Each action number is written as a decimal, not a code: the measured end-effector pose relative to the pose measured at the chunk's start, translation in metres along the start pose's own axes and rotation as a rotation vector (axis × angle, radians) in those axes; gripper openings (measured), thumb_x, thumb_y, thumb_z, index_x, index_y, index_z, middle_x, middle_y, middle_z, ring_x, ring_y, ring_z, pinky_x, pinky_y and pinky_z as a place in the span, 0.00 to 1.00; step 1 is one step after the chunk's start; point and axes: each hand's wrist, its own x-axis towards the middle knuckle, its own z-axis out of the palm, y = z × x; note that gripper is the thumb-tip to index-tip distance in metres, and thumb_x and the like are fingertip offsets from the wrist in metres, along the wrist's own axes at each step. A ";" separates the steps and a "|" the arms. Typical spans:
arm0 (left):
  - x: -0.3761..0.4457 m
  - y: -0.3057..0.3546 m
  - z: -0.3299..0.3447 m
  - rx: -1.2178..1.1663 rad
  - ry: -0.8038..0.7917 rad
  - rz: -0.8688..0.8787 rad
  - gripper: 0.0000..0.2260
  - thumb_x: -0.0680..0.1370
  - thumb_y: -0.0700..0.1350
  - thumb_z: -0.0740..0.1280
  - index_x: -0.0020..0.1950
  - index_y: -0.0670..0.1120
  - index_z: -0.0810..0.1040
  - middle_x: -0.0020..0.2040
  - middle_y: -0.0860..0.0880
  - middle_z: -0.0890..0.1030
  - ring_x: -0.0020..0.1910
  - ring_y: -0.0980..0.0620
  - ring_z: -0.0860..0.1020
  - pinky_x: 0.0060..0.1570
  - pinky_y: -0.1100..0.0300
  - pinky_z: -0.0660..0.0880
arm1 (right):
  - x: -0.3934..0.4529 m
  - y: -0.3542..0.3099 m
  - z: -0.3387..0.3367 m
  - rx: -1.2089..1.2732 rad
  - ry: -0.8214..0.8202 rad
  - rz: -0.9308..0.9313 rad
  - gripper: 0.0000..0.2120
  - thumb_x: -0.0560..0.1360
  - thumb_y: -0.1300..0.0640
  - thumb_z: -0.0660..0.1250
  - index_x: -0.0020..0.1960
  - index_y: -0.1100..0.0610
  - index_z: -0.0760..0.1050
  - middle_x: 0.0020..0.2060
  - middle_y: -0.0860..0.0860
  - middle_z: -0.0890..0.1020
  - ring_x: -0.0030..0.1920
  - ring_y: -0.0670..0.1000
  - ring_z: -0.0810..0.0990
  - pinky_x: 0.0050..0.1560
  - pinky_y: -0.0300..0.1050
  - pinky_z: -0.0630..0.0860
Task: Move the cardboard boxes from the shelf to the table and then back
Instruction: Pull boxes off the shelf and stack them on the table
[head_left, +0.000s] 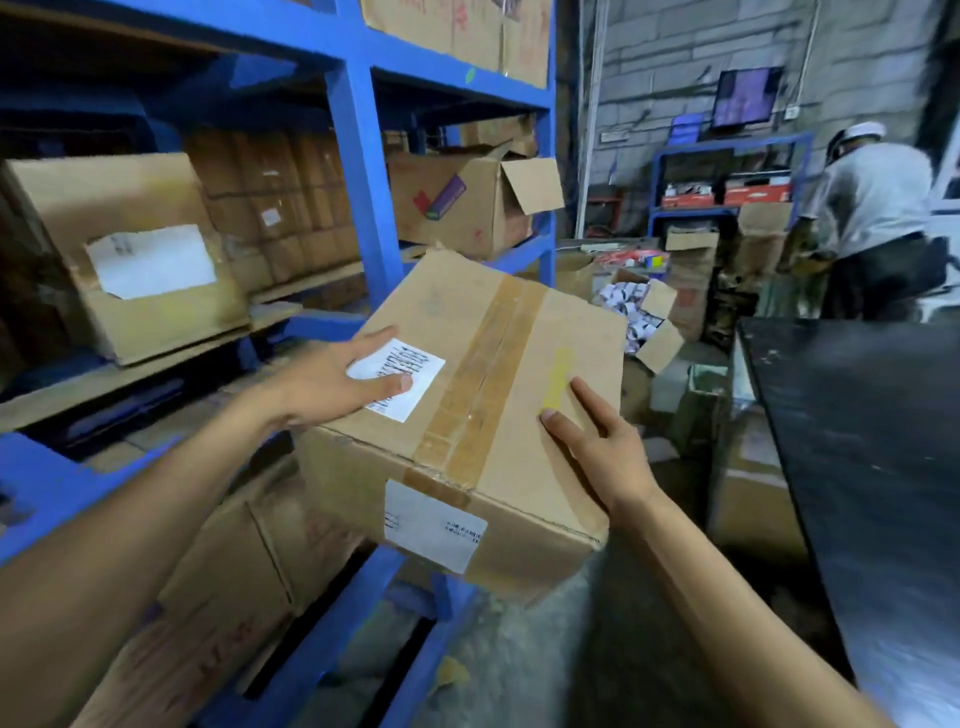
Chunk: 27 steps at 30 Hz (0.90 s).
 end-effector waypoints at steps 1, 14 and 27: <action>0.006 0.008 0.021 -0.027 -0.042 0.022 0.39 0.67 0.75 0.63 0.76 0.69 0.57 0.77 0.61 0.61 0.76 0.53 0.62 0.69 0.58 0.63 | -0.006 0.009 -0.018 -0.026 0.037 0.027 0.33 0.68 0.43 0.77 0.72 0.41 0.71 0.63 0.42 0.77 0.57 0.45 0.79 0.56 0.40 0.77; 0.065 0.186 0.285 -0.318 -0.510 0.336 0.36 0.72 0.65 0.70 0.78 0.60 0.61 0.70 0.65 0.65 0.69 0.61 0.66 0.63 0.65 0.63 | -0.113 0.073 -0.250 -0.296 0.557 0.257 0.31 0.71 0.45 0.75 0.72 0.42 0.70 0.63 0.40 0.76 0.60 0.44 0.77 0.64 0.42 0.72; 0.140 0.376 0.445 -0.119 -0.898 0.858 0.35 0.74 0.67 0.64 0.78 0.62 0.56 0.76 0.53 0.66 0.71 0.48 0.70 0.64 0.56 0.68 | -0.152 0.114 -0.321 -0.466 1.227 0.514 0.33 0.72 0.37 0.69 0.75 0.41 0.66 0.74 0.54 0.66 0.72 0.54 0.67 0.74 0.52 0.61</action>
